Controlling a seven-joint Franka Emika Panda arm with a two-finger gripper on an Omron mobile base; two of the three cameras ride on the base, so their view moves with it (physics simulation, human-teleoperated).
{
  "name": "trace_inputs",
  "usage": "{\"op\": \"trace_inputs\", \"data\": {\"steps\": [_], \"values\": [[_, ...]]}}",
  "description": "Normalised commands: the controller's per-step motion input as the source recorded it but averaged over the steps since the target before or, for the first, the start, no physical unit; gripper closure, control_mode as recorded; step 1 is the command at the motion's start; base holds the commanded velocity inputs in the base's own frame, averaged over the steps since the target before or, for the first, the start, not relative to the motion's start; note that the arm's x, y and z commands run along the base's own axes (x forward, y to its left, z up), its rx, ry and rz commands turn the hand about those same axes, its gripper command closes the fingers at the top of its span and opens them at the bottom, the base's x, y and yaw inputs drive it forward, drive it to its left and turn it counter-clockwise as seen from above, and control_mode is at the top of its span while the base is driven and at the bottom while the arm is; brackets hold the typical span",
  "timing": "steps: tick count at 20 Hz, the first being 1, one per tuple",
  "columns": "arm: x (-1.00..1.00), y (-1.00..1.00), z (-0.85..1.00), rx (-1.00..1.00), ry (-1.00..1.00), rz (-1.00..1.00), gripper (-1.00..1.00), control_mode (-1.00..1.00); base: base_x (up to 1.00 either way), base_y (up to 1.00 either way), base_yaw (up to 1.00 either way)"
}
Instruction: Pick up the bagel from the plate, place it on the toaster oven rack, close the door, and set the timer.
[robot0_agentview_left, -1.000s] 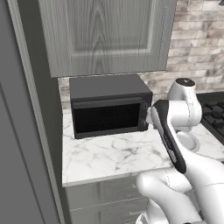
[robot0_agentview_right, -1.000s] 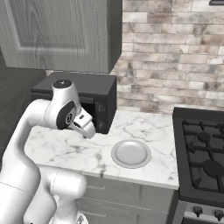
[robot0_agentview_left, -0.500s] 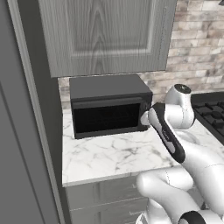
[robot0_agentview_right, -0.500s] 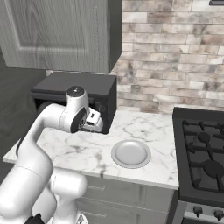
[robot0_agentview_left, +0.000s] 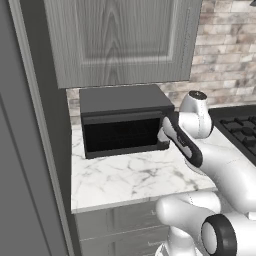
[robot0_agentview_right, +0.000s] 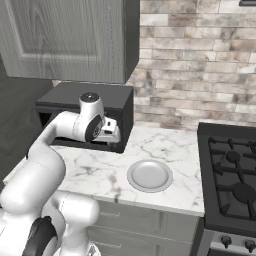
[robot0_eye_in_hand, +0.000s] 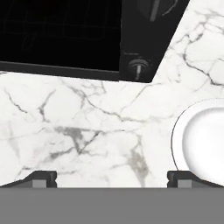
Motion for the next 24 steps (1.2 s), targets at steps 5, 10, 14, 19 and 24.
{"op": "trace_inputs", "data": {"steps": [5, 10, 14, 19, 24], "values": [[0.06, -0.14, -0.42, 0.0, -0.01, 0.11, -1.0, -1.0, 0.0, 0.0, 0.0], [0.07, -0.11, -0.23, 0.0, -0.04, 0.1, -1.0, -1.0, 0.0, 0.0, 0.0], [0.18, 0.0, -0.03, 0.0, -0.03, 0.07, -1.0, -1.0, 0.0, 0.0, 0.0], [0.27, 0.0, -0.06, 0.0, -0.01, 0.05, -1.0, -1.0, 0.0, 0.0, 0.0], [0.28, -0.01, -0.13, 0.0, 0.0, 0.0, -1.0, -1.0, 0.0, 0.0, 0.0]]}}
